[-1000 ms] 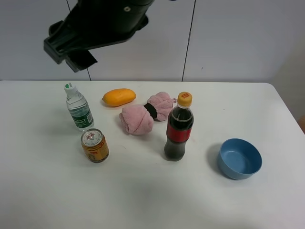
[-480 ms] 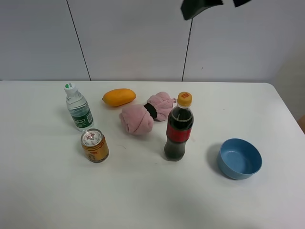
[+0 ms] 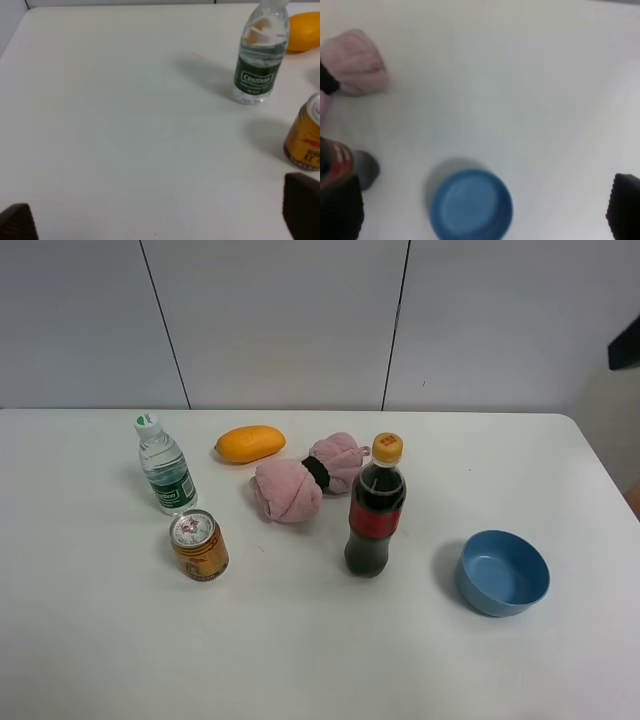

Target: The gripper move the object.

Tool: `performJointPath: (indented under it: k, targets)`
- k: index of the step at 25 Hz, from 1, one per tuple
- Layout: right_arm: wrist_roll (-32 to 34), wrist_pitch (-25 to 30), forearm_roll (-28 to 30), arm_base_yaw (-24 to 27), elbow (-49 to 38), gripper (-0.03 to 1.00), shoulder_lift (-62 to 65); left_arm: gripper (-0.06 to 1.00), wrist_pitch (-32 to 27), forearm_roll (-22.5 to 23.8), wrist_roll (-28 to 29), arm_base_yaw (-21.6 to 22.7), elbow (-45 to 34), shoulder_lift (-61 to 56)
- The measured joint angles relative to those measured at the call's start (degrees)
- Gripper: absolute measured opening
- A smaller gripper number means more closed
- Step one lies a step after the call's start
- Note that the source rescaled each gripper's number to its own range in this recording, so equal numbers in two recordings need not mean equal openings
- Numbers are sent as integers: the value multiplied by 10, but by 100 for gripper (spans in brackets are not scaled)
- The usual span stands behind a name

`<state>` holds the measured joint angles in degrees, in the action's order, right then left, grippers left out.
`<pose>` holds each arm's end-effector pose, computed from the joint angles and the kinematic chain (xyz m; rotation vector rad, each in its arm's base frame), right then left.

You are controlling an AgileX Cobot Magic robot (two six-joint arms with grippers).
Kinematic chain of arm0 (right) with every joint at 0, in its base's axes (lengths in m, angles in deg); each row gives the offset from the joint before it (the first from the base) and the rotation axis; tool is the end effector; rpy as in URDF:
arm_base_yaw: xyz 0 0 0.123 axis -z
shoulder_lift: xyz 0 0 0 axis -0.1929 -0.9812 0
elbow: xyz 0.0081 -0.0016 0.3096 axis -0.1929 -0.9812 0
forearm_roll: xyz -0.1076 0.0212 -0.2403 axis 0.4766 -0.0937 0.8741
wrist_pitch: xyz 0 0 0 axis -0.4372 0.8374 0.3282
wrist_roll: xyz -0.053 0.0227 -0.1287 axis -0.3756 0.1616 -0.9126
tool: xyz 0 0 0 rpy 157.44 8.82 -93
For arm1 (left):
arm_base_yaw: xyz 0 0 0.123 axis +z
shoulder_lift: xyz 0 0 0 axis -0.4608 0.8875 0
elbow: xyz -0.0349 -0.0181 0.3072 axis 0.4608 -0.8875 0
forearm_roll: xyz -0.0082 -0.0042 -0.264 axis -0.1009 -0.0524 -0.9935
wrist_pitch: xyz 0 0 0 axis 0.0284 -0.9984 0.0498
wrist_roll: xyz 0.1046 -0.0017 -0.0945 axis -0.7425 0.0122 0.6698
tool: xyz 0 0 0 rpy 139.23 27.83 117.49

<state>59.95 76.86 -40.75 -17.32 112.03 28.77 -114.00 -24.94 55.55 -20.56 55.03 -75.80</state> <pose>0.1891 0.0165 0.4108 -0.1025 2.4025 0.0216 0.0246 0.0053 0.2641 -0.1340 2.0200 0.0899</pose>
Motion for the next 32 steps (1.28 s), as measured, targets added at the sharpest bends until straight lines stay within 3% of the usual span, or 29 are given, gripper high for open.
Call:
performJointPath:
  k: [3, 9, 14, 25, 32]
  targets:
    - [1, -3, -5, 16, -63, 100, 86, 100, 0, 0, 0, 0, 0, 0]
    - [1, -95, 0, 18, -206, 100, 310, 100, 0, 0, 0, 0, 0, 0]
    - [1, -107, 17, 18, -313, 100, 436, 100, 0, 0, 0, 0, 0, 0]
    - [2, -126, -25, 18, -414, 100, 526, 100, 0, 0, 0, 0, 0, 0]
    - [2, -114, -27, 18, -423, 100, 557, 100, 0, 0, 0, 0, 0, 0]
